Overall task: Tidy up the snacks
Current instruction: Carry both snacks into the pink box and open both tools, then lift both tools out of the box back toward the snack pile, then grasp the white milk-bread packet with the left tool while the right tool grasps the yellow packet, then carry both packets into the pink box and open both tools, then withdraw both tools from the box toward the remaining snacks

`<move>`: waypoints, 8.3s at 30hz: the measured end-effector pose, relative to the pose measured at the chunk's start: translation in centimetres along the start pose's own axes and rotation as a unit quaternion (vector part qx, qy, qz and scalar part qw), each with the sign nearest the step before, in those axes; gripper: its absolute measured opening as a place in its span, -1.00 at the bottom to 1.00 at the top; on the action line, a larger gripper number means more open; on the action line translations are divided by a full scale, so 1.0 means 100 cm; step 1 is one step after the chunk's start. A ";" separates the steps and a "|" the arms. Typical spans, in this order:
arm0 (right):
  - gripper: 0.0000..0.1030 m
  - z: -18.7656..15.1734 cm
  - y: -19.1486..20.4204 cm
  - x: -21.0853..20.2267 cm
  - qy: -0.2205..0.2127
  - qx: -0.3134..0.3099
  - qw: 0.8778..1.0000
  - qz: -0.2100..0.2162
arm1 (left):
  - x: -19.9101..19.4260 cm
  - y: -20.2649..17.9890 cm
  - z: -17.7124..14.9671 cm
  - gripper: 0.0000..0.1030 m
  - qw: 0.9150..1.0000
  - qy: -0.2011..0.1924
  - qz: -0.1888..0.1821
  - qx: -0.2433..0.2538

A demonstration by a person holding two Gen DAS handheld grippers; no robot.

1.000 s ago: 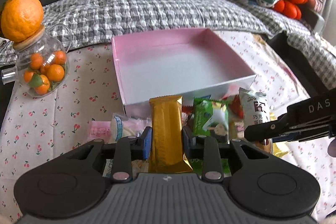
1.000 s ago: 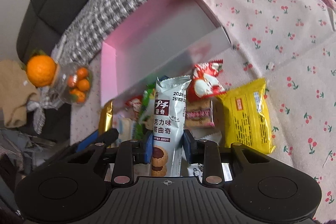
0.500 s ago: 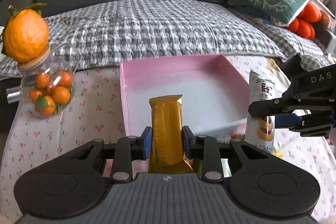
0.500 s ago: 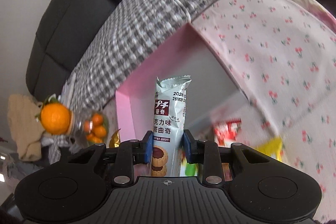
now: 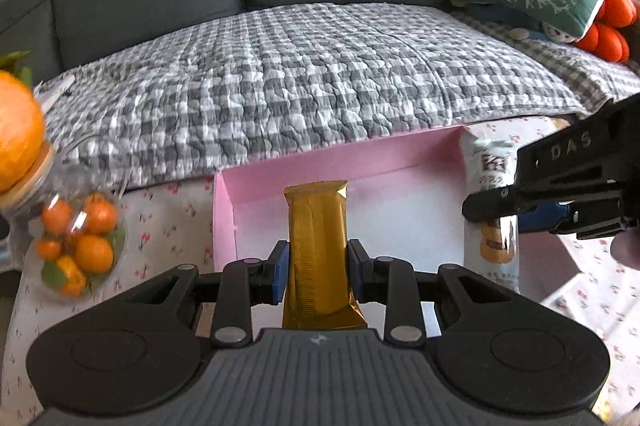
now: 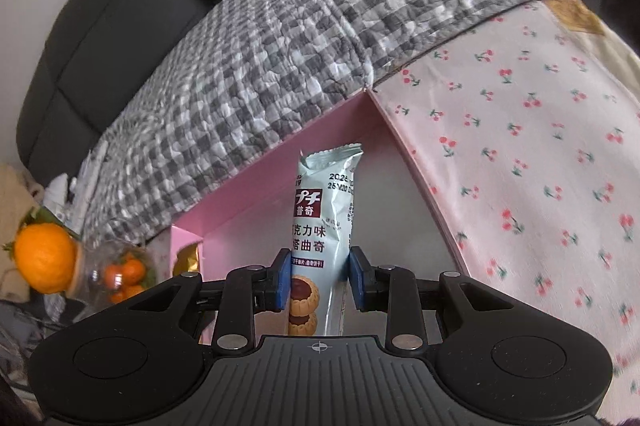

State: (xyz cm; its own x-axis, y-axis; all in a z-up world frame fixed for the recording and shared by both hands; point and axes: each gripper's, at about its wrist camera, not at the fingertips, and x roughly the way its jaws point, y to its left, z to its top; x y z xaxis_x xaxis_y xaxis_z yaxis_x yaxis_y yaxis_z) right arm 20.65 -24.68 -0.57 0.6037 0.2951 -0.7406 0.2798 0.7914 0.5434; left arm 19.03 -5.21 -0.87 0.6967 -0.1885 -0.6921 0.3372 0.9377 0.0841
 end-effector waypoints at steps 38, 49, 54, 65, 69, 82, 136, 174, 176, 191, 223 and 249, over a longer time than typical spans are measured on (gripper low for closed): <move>0.70 -0.034 0.018 -0.072 -0.018 -0.092 0.995 -0.043 | -0.042 -0.015 -0.017 0.99 0.999 0.045 -0.027 0.009; 0.76 -0.071 0.028 -0.102 -0.007 -0.116 0.991 -0.071 | -0.079 -0.008 -0.035 0.99 0.998 0.055 -0.020 0.000; 0.77 -0.084 0.029 -0.110 0.003 -0.125 0.988 -0.085 | -0.093 -0.003 -0.049 0.99 0.998 0.057 -0.011 -0.001; 0.81 -0.119 0.010 -0.106 0.007 -0.148 0.983 -0.107 | -0.102 0.018 -0.086 0.99 0.997 0.067 -0.011 -0.024; 0.81 -0.128 0.010 -0.112 -0.005 -0.189 0.975 -0.115 | -0.105 0.029 -0.099 0.99 0.997 0.070 -0.009 -0.036; 0.88 -0.168 -0.011 -0.108 -0.024 -0.278 0.953 -0.117 | -0.109 0.046 -0.129 0.99 0.999 0.031 0.014 -0.026; 0.03 -0.177 -0.032 -0.081 -0.040 -0.287 0.950 -0.114 | -0.068 0.008 -0.123 -0.47 0.999 0.017 -0.043 0.022; 0.03 -0.125 -0.008 -0.108 -0.088 -0.180 0.978 -0.059 | -0.087 0.007 -0.073 -0.49 0.994 -0.033 -0.087 -0.059; 0.03 -0.119 -0.004 -0.106 -0.091 -0.175 0.979 -0.055 | -0.085 0.005 -0.069 -0.49 0.994 -0.034 -0.087 -0.063; 0.03 -0.078 0.014 -0.072 -0.110 -0.191 0.974 -0.051 | -0.050 0.002 -0.030 -0.49 0.994 -0.036 -0.060 -0.087; 0.30 -0.052 0.005 -0.039 -0.117 -0.194 0.971 -0.081 | 0.001 -0.019 -0.019 0.24 0.997 -0.028 -0.031 -0.061; 0.71 -0.089 0.015 -0.089 -0.059 -0.237 0.964 -0.102 | -0.063 -0.019 -0.038 0.90 0.999 0.024 -0.003 -0.038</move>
State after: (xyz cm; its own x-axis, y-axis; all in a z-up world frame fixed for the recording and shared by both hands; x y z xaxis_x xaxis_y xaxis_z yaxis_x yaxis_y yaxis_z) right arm 9.06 -21.31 3.31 0.6608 0.0654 -0.7477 0.0469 0.9906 0.1282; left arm 11.61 -4.68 0.61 0.6634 -0.1823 -0.7257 0.2916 0.9562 0.0264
